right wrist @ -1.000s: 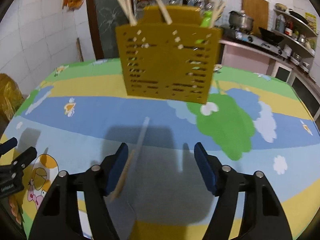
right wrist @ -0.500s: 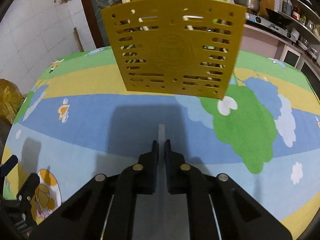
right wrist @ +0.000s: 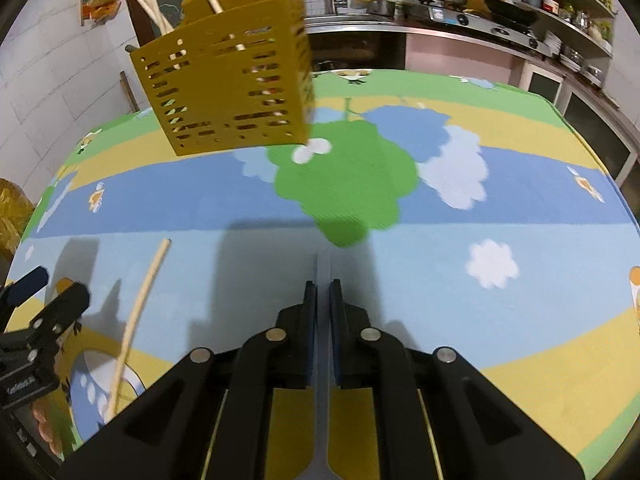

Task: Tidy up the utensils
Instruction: 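Close the right tool on the blue-handled spoon while the left tool closes on the last chopstick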

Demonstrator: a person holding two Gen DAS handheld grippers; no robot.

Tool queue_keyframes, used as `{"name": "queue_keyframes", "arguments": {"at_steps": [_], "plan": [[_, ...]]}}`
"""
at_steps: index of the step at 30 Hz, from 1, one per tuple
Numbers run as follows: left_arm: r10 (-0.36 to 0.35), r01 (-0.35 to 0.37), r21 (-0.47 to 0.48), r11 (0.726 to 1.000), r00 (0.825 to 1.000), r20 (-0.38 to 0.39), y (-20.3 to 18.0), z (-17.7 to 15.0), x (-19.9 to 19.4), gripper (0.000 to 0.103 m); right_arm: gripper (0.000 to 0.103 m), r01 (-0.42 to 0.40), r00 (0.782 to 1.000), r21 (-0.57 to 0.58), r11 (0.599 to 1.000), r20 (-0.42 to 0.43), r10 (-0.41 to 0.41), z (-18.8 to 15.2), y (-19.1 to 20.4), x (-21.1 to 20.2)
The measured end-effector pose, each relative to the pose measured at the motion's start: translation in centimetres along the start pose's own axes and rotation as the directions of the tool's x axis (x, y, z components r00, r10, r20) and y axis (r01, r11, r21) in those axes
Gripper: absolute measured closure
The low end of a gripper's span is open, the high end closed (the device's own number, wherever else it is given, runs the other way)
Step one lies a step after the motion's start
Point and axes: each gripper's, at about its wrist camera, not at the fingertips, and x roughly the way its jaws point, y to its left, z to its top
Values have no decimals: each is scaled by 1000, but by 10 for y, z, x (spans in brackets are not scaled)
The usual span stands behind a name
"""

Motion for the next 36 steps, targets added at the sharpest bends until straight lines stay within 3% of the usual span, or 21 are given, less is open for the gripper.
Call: {"name": "queue_keyframes", "arguments": {"at_steps": [5,11,13,15,16,19,24,33,36], "plan": [[-3,3,33,999,1000,-6,-25,3,7,7,96,-16,1000,30,999,9,16,-6,-21,-5],[-10,12,64,998,999,-32,-46,9,16,21,96,-28,999,33,999,21,27,-6,-21,-4],[-16,19,76,997,999,-46,-51,10,20,29,96,-32,999,35,999,21,31,-6,-22,-3],[-24,31,88,996,996,-85,-55,11,27,51,96,-34,999,37,999,21,34,-6,-23,-4],[-27,36,89,995,994,-105,-56,11,31,58,96,-33,999,35,999,20,32,-7,-23,-4],[-25,35,94,995,994,-106,-59,11,34,67,96,-24,1000,30,999,19,23,-6,-21,-5],[-7,21,141,990,995,-102,-69,14,36,96,96,-12,1000,36,999,20,11,-5,-20,-4],[-8,14,108,994,998,-59,-52,15,33,99,96,-17,998,64,998,60,13,-3,-19,-13],[-4,5,95,995,1000,-12,-42,17,19,99,96,-27,996,67,997,84,21,0,-15,-18]]}}
